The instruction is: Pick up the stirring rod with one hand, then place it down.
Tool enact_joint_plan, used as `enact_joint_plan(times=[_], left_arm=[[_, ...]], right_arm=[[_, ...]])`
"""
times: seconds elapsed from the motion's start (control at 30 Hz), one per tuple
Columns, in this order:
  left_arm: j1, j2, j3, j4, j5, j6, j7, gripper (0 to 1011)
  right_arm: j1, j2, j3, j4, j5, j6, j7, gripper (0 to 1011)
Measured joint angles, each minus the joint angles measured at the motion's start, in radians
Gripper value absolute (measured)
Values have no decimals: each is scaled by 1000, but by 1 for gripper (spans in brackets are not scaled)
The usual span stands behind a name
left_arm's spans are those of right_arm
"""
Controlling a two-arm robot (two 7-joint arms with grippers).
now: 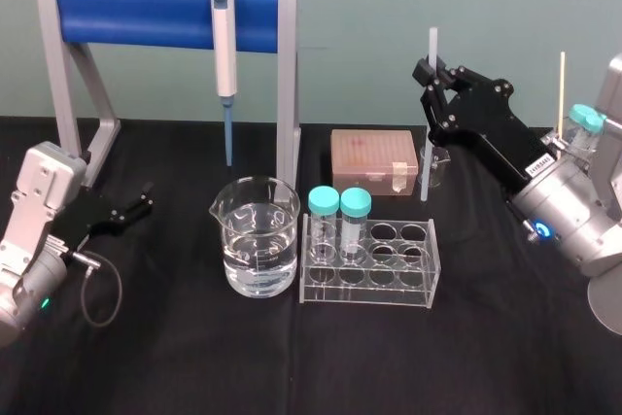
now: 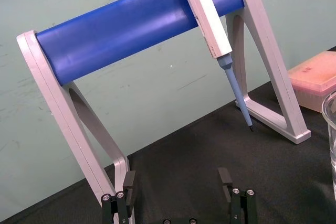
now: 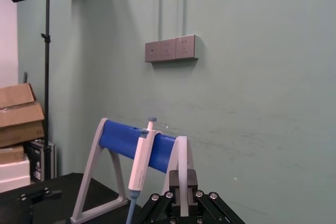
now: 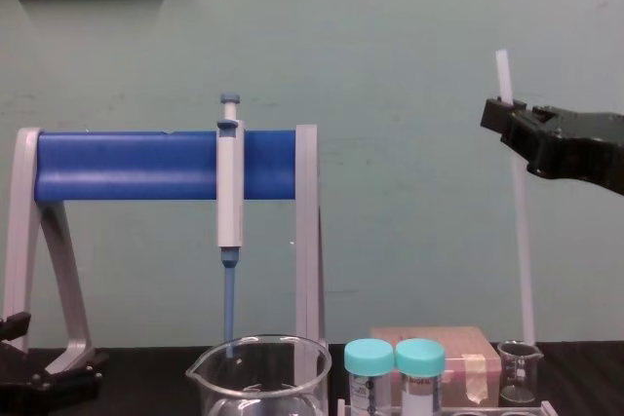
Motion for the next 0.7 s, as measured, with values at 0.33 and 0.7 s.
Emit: enact_joint_plan(times=[0.33,0.7], left_arm=[[0,0,0,0,0,0,0,1000],[0,0,0,0,0,0,0,1001]], right_arm=[[-14,9,-5,56,39,-40,46,72],[-14,2,-21,115,50,-50,57,72]])
